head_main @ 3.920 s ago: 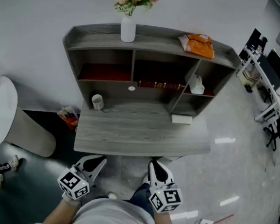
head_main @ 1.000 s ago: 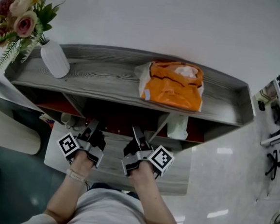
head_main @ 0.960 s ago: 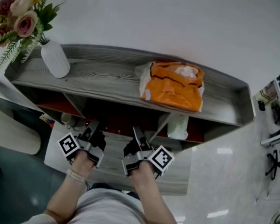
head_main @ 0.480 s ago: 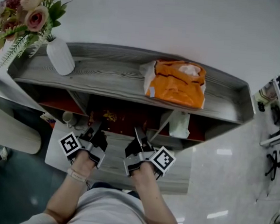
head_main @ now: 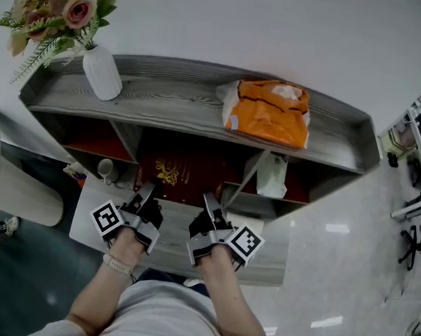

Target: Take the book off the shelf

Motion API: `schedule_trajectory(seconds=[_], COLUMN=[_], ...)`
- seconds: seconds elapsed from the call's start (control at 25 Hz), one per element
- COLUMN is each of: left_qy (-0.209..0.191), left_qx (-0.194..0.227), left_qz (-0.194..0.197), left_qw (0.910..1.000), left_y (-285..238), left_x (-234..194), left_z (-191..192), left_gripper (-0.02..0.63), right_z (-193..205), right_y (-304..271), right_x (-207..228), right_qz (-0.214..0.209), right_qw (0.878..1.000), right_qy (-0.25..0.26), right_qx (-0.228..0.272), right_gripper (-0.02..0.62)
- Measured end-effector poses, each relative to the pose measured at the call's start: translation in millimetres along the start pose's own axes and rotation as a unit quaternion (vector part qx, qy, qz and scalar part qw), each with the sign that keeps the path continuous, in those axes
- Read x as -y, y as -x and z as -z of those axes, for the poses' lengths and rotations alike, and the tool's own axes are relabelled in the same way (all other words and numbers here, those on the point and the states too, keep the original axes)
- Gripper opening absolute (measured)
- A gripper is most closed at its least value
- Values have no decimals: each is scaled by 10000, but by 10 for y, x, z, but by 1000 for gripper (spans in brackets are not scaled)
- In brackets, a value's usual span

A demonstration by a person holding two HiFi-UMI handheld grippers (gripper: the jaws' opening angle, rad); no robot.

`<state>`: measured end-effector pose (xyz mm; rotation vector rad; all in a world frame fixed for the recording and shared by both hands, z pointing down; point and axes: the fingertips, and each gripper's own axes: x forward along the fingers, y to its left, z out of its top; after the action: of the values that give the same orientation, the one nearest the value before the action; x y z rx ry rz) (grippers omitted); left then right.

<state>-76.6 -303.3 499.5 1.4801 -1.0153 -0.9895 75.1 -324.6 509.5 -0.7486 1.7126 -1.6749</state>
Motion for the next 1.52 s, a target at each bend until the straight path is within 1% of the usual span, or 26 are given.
schedule_trajectory(seconds=[0.56,0.76,0.88,1.0,1.12,1.28,1.52], left_qy=[45,34,10,-58,-177,-341,-580], left_qx=[3,103,178,276,432,599,661], left_qz=[15,-16,28,155,363,638,1118], left_qw=[10000,9999,9998,9995,9983,9956,9898], left_y=[605,884,1051,1187,1300,1402,1422], left_x=[-55,-59,-30,63,194,404,846], left_z=[277,349,383,398,353,203,-86], left_gripper=[225,224,222,221,221,221,221], right_z=[354,548,664,746,837,978,1122], right_y=[535,739,843,899,895,797,558], right_x=[89,157,141,65,-58,-300,-765], right_qz=[-26,7,-49,-176,-383,-686,-1193], right_qw=[10000,9999,9999,9997,9988,9962,9892], right_qy=[18,-86,-100,-25,102,280,632], right_qx=[-12,-62,-112,-166,-274,-449,-570], right_gripper=[229,227,227,227,226,225,225])
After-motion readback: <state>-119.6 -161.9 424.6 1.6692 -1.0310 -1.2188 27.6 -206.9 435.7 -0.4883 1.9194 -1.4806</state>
